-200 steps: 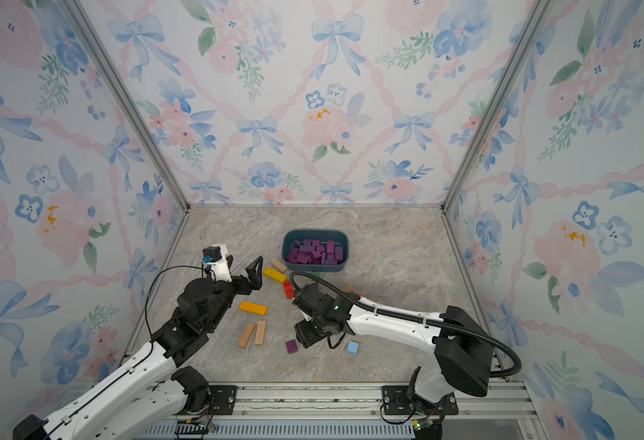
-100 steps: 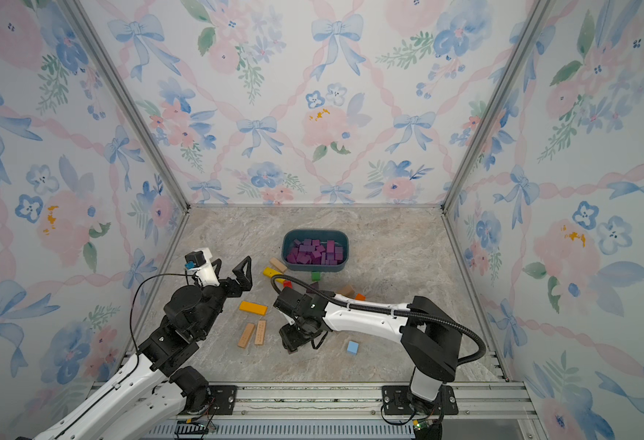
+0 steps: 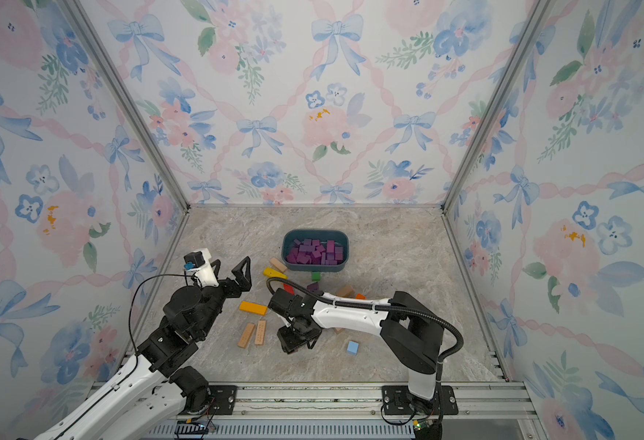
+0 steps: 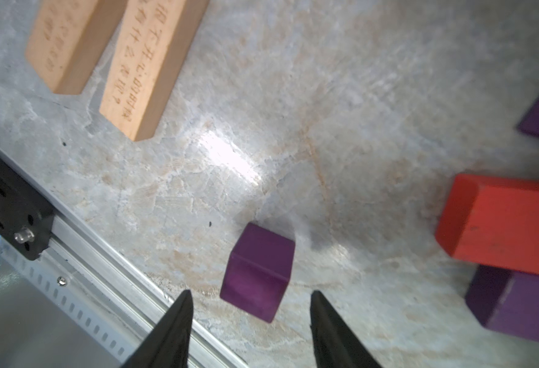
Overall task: Pick purple bricks into the storage bin
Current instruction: Pick up the building block from the center of the board.
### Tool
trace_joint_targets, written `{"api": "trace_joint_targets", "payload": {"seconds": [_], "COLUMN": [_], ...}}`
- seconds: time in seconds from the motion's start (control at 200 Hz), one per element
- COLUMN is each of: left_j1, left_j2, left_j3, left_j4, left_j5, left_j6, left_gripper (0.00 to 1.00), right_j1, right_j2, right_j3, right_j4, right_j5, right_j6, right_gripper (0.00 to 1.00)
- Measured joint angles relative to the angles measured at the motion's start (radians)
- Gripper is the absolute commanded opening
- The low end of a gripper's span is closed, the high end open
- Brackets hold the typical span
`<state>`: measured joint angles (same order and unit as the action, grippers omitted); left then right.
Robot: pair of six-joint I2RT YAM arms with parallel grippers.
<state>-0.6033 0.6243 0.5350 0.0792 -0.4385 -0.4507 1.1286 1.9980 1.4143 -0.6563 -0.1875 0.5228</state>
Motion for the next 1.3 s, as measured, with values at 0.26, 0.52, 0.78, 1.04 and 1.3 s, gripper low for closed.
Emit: {"api": "trace_joint_targets", "payload": {"seconds": [0.26,0.52,0.78,1.04,1.3], "left_j1": [0.000,0.000,0.000,0.000,0.011], "left_j2": [-0.008,0.001,-0.006,-0.001,0.028], "left_j3": [0.000,0.000,0.000,0.000,0.000], "left_j4": [-0.001,-0.007,-0.007,-0.007,-0.007], "left_j5": [0.000,0.000,-0.004,-0.004,-0.011], "left_j6": [0.000,0.000,0.000,0.000,-0.001], "left_gripper": [0.98,0.98,0.98,0.98,0.98], "right_j1": [0.001,0.001,0.002,0.002,-0.064], "right_j2": [0.040,0.052,0.075,0.076,0.076], "right_j3": [0.016,0.026,0.026,0.026,0.026], "right_j4": [-0.016,-0.024,-0.024,-0.011,0.053], "right_j5": [0.000,0.000,0.000,0.000,-0.008], "right_j6": [0.006,0.010,0.008,0.008,0.009], "right_gripper": [0.53,0.49,0.39,0.34,0.32]}}
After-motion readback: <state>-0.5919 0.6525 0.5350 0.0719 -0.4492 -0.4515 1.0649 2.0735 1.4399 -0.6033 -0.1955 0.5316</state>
